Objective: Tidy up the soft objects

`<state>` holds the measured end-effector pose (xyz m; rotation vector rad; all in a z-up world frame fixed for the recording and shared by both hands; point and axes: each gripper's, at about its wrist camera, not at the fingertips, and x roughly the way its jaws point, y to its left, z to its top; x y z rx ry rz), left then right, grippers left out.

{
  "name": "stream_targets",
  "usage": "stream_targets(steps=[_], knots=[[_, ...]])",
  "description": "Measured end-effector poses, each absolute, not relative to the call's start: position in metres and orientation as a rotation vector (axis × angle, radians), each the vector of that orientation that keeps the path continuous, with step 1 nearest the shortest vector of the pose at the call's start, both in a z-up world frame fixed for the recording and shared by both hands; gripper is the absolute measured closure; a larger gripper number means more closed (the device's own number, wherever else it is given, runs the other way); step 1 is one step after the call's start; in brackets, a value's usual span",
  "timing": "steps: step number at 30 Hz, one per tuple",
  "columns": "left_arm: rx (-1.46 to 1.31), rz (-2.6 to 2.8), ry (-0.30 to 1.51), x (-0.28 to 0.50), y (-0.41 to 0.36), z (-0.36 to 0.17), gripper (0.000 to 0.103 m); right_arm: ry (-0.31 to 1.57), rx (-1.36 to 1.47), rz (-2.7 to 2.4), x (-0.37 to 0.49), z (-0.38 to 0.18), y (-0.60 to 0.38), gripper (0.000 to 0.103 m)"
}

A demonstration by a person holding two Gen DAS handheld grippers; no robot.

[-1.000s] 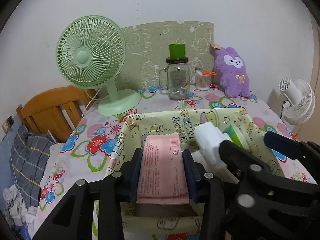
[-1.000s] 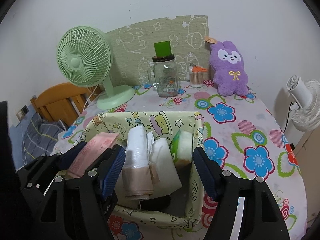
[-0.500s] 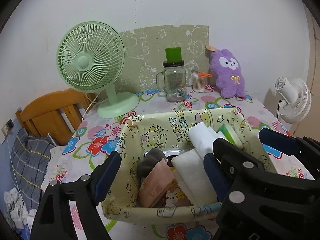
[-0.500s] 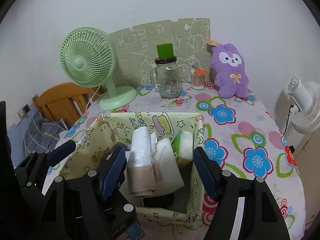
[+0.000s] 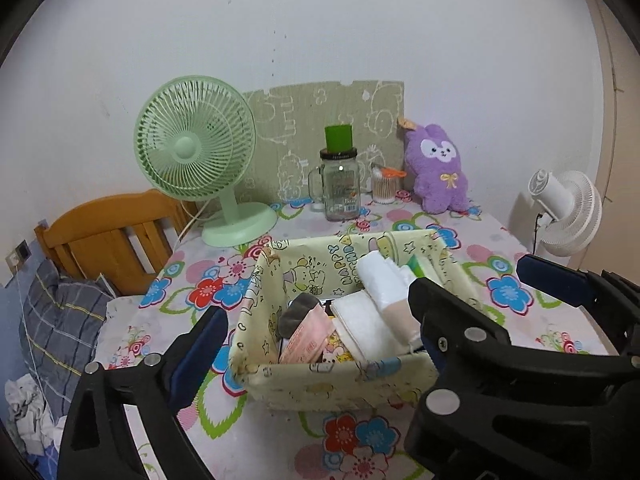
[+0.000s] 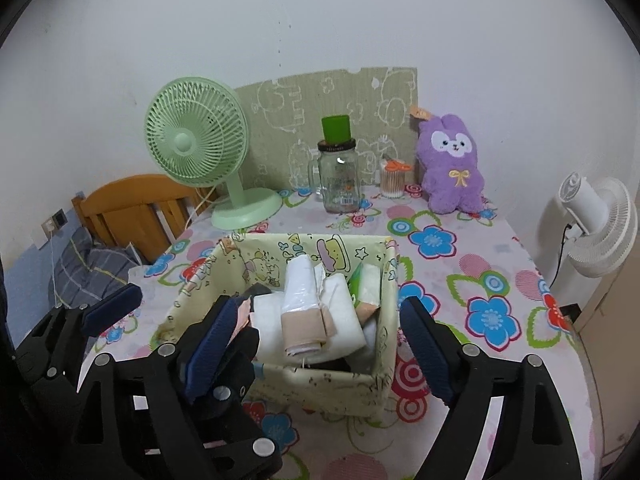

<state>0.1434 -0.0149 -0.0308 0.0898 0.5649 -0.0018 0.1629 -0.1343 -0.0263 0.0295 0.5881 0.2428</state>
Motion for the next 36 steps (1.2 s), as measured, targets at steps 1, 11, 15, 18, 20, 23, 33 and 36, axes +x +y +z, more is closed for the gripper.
stream_targets(steps=[1,11,15,18,20,23,33,36], knots=[[0.091,-0.005,0.558,0.139,-0.016,-0.028,0.003,0.585,0.027,0.239,0.158,-0.023,-0.135,0.015],[0.084,-0.019,0.487,0.096,-0.017,-0.004,0.000,0.502,-0.014,0.154,0.108,0.006,-0.148,0.009],[0.086,-0.023,0.463,0.079,-0.016,0.004,0.000,0.467,-0.025,0.133,0.088,0.014,-0.154,0.006],[0.084,-0.023,0.446,0.066,-0.016,0.009,0.000,0.445,-0.028,0.123,0.074,0.020,-0.159,0.005],[0.079,-0.022,0.436,0.058,-0.015,0.012,0.000,0.434,-0.028,0.117,0.067,0.023,-0.162,0.005],[0.062,-0.019,0.426,0.047,-0.010,0.017,0.000,0.420,-0.024,0.108,0.056,0.027,-0.167,0.005],[0.004,0.008,0.417,0.022,0.009,0.024,0.000,0.391,0.004,0.081,0.027,0.034,-0.185,0.005],[-0.001,0.011,0.411,0.015,0.011,0.025,0.000,0.384,0.020,0.082,0.020,0.035,-0.189,0.004]])
